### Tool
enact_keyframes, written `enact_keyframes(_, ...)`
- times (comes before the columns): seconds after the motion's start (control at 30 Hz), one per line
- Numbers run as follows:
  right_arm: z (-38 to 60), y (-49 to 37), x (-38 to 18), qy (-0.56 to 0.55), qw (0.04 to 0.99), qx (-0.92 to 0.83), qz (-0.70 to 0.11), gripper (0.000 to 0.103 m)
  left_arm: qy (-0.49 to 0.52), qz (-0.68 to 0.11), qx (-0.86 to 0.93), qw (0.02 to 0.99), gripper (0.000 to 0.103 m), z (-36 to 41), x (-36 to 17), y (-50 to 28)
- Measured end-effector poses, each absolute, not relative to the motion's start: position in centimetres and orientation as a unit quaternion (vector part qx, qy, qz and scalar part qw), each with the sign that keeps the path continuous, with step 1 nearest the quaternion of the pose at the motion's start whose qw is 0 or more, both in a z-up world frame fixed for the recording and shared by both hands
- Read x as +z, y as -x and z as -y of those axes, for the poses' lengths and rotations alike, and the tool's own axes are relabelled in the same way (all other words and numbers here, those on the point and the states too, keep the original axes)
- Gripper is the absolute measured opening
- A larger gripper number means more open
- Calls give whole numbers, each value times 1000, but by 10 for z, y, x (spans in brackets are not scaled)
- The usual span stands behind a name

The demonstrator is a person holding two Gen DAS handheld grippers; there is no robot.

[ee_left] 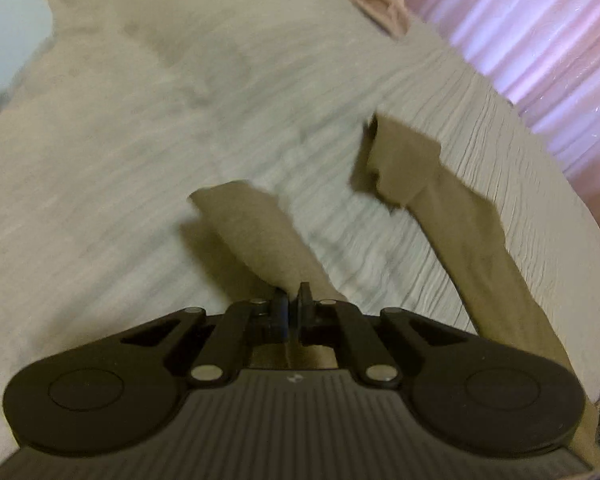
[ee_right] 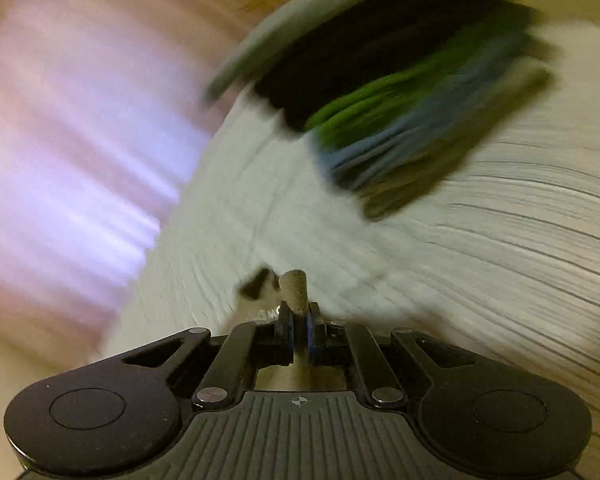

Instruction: Fold clothes

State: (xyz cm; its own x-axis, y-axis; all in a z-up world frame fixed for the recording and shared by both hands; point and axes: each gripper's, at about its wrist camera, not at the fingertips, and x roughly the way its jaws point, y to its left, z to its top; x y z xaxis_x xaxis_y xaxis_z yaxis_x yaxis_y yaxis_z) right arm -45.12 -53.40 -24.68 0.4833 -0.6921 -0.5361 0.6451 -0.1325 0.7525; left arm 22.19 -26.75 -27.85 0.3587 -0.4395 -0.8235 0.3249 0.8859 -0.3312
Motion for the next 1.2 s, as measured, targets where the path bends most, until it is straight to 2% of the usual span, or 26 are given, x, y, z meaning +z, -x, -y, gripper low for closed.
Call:
enact_keyframes(0.2,486,508,-241,-597,621,-508,3,4,37,-489,-195,849,2,223,-244,-216)
enact_keyframes(0.53,400,560,-225,-615,581,-529,-63,4,-41,-463,-175,868,2,168,-237,-174)
enact_keyframes(0.63,390,551,-243,-618,574,-512,-161,4,-72,-480,-149,862,3,155,-258,-163)
enact_keyframes(0.67,391,545,-250,-611,570,-511,-202,8,-81,-488,-138,858,4,151,-266,-161)
enact_keyframes(0.7,392,539,-256,-602,563,-514,-238,41,-88,-506,-122,850,10,148,-276,-161)
enact_keyframes(0.73,393,534,-262,-591,556,-515,-274,59,-89,-523,-107,841,13,144,-283,-159)
enact_keyframes(0.77,394,529,-268,-580,548,-516,-310,71,-89,-536,-97,834,13,141,-289,-157)
enact_keyframes(0.87,398,528,-260,-548,566,-525,-323,71,-92,-535,-107,833,13,134,-285,-148)
enact_keyframes(1.0,417,537,-244,-525,579,-552,-292,71,-101,-512,-131,843,15,141,-265,-139)
enact_keyframes(1.07,428,538,-242,-532,575,-561,-266,71,-98,-500,-160,845,21,156,-257,-136)
enact_keyframes(1.13,435,539,-241,-543,570,-565,-247,71,-101,-486,-195,846,31,175,-252,-134)
enact_keyframes(1.2,439,537,-241,-548,567,-567,-237,71,-132,-461,-239,844,35,205,-254,-131)
